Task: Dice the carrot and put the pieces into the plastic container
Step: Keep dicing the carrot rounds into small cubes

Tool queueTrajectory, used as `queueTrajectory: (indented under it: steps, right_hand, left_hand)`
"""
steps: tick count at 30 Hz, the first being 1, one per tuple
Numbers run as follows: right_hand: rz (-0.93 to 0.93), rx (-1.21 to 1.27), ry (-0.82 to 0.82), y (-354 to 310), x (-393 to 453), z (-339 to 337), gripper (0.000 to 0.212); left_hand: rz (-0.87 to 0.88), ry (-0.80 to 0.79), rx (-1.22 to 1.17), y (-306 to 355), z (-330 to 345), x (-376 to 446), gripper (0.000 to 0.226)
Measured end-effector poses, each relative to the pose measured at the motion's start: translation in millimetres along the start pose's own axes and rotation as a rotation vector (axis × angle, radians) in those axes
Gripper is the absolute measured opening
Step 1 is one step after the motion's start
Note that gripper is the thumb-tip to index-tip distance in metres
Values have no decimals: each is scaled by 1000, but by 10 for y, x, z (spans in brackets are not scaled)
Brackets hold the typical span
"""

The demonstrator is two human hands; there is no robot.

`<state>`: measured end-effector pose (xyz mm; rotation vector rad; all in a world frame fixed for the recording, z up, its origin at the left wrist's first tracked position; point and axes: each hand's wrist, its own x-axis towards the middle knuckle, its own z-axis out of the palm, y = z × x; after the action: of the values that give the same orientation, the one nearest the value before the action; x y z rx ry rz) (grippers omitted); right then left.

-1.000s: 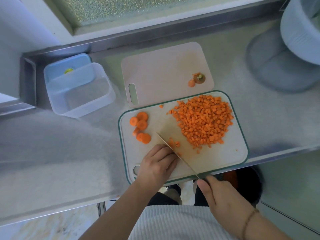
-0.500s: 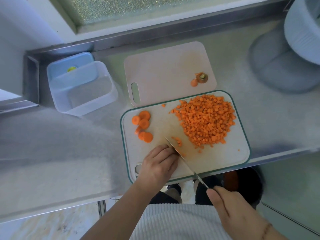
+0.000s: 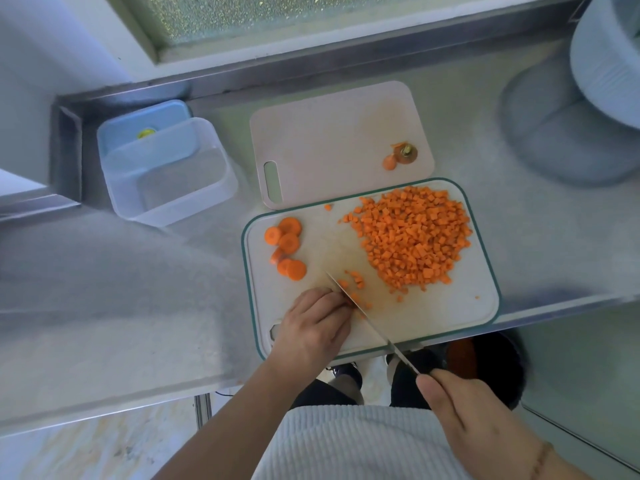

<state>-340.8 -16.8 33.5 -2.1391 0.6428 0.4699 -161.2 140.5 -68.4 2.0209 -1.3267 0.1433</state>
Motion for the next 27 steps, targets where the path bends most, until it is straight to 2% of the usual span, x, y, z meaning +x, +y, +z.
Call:
queueTrajectory:
  steps: [3, 5, 7, 12, 19, 21, 24, 27]
  right_hand:
    - [-4, -2, -25, 6, 86, 58, 53]
    - [-38, -2, 12, -6, 210, 122, 68]
    - [-76, 17, 30, -37, 313, 157, 73]
    - [-105, 62, 66, -38, 227, 76, 70]
    - [-23, 18, -31, -11, 85, 92, 62]
    - [-34, -24, -40, -27, 150, 131, 68]
    - [-85, 14, 9, -48, 279, 177, 78]
    - [-93, 84, 46, -38, 256, 113, 67]
  left_hand:
    - [1, -7, 1, -3, -7, -13, 11]
    - [1, -9, -6, -5, 0, -2, 6]
    - [-10, -9, -16, 1, -1, 6, 5]
    - [-35, -28, -36, 28, -54, -48, 7]
    - [-23, -24, -52, 29, -63, -54, 7]
    - [-19, -24, -56, 27, -65, -51, 7]
    - [-26, -22, -68, 32, -72, -51, 7]
    - [-49, -17, -97, 36, -99, -55, 5]
